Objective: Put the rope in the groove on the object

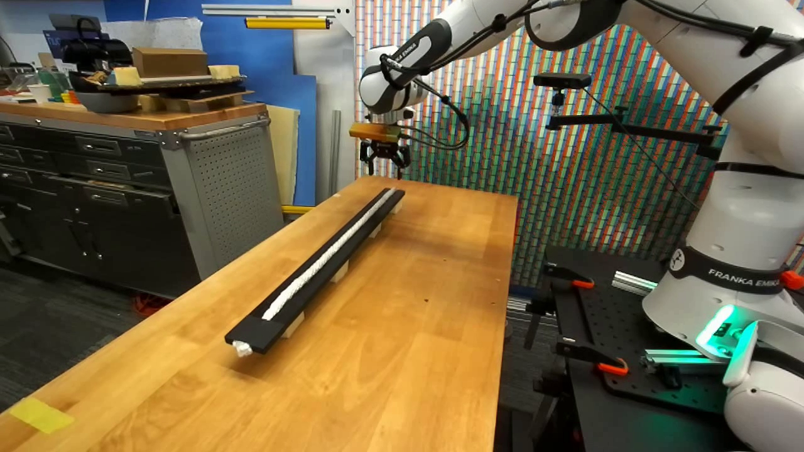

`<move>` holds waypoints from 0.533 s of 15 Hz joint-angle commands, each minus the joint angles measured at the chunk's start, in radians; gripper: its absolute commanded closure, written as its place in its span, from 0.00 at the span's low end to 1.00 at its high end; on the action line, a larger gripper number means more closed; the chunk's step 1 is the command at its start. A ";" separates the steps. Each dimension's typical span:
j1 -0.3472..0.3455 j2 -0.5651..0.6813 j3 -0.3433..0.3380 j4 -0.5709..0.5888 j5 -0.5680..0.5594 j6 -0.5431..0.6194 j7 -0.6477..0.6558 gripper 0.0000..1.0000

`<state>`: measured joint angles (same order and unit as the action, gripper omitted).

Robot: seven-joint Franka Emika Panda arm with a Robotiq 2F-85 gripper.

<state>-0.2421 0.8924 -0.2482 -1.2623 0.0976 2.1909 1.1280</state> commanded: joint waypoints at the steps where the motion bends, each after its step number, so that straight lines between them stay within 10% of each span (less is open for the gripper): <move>1: 0.030 -0.137 0.042 -0.141 0.004 0.057 -0.079 0.00; 8: 0.135 -0.376 0.107 -0.378 0.000 0.026 -0.288 0.00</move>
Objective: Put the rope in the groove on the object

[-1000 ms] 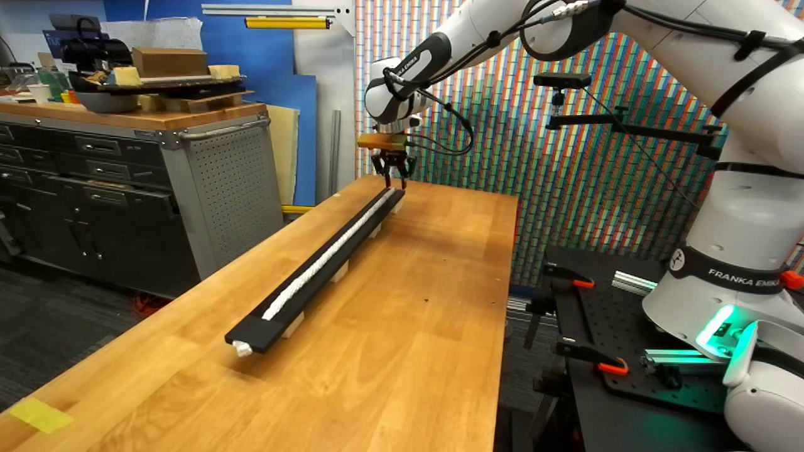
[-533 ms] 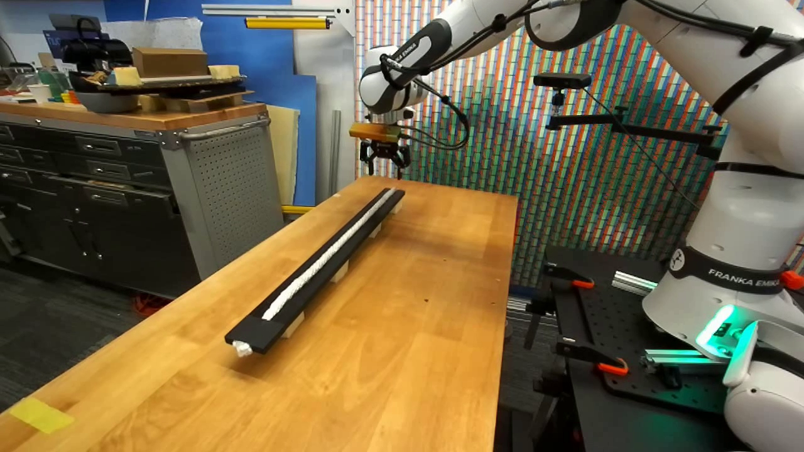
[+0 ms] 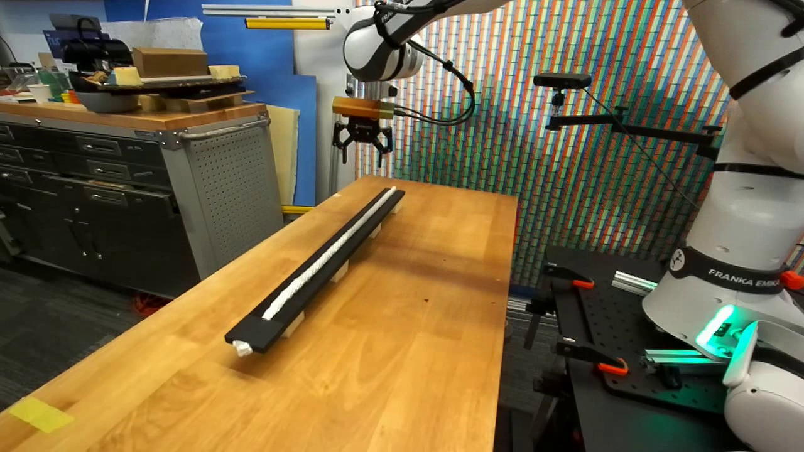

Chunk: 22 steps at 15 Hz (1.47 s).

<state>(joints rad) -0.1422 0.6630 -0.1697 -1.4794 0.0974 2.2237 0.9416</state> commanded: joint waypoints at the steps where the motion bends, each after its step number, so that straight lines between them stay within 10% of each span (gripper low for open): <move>1: 0.054 -0.181 0.038 -0.195 -0.003 -0.019 -0.128 0.00; 22: 0.156 -0.632 0.134 -0.640 -0.044 -0.228 -0.673 0.00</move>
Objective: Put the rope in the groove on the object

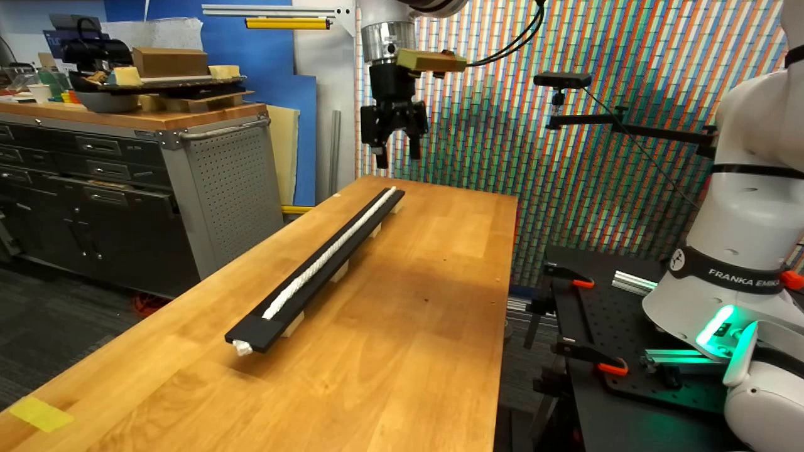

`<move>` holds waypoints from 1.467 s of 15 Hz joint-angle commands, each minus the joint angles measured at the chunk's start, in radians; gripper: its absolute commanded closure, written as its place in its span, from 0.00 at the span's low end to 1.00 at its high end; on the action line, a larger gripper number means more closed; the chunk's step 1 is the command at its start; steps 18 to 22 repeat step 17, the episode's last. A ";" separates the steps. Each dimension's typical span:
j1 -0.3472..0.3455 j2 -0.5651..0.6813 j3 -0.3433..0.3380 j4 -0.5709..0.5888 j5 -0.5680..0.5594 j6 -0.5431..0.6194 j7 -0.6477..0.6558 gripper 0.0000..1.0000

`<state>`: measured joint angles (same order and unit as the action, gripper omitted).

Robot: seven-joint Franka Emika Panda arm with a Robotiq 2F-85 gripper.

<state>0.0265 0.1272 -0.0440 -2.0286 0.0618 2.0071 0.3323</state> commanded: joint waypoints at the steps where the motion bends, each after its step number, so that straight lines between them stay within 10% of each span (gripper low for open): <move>1: -0.014 -0.117 0.008 -0.116 -0.010 -0.014 -0.082 0.00; 22: -0.014 -0.109 0.012 -0.126 0.000 -0.006 -0.087 0.00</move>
